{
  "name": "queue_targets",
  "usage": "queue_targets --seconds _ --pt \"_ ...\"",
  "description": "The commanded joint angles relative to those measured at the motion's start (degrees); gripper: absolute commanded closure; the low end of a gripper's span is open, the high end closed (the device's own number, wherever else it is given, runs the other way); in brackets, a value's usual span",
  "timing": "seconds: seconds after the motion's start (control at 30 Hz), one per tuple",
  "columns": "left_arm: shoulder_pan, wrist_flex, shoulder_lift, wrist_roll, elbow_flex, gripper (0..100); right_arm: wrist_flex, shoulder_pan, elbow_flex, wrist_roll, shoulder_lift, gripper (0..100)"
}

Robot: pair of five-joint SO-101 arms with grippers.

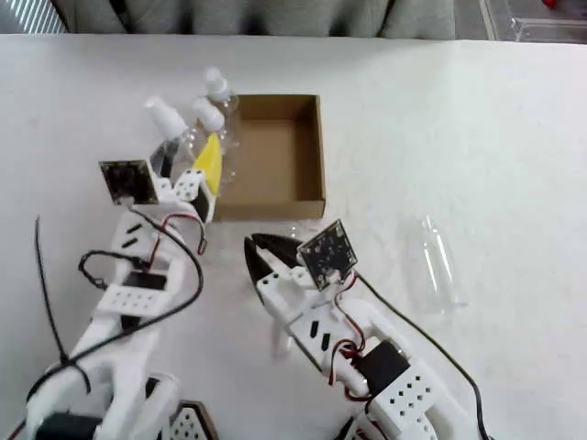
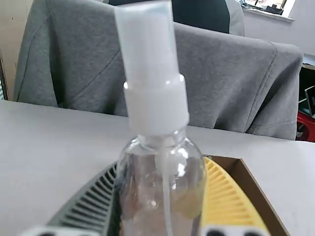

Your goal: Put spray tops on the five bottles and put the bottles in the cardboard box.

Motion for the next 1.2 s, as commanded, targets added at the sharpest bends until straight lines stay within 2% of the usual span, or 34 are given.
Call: queue_targets --seconds 0.0,1.17 --pt "-0.22 -7.74 6.64 0.70 -5.27 98 -1.36 0.48 -0.09 -0.09 -0.84 98.3" --pt "1.71 -8.53 9.10 0.44 -5.63 98 -1.36 0.40 0.00 -0.09 -0.84 98.3"
